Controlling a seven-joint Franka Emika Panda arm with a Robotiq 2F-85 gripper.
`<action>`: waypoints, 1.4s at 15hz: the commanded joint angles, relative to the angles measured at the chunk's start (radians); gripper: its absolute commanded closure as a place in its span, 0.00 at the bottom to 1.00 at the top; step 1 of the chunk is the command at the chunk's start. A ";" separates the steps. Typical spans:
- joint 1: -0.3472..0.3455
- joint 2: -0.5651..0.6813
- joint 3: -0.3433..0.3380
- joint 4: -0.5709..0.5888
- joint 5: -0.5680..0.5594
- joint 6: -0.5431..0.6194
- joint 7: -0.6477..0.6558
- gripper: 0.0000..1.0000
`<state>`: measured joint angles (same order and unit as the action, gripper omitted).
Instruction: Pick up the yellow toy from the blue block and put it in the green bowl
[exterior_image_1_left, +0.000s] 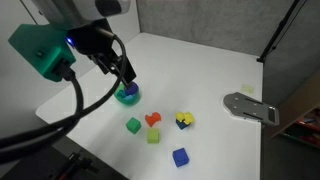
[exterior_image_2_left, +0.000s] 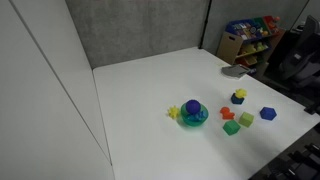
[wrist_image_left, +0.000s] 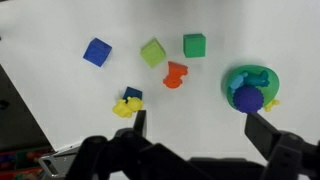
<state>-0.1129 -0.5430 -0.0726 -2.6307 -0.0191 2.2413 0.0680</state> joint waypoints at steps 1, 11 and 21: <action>-0.002 0.000 0.002 0.002 0.002 -0.003 -0.002 0.00; 0.036 0.102 0.015 0.070 0.024 -0.007 -0.002 0.00; 0.043 0.453 0.013 0.242 0.082 0.054 0.053 0.00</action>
<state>-0.0595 -0.2219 -0.0568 -2.4860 0.0475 2.2896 0.0752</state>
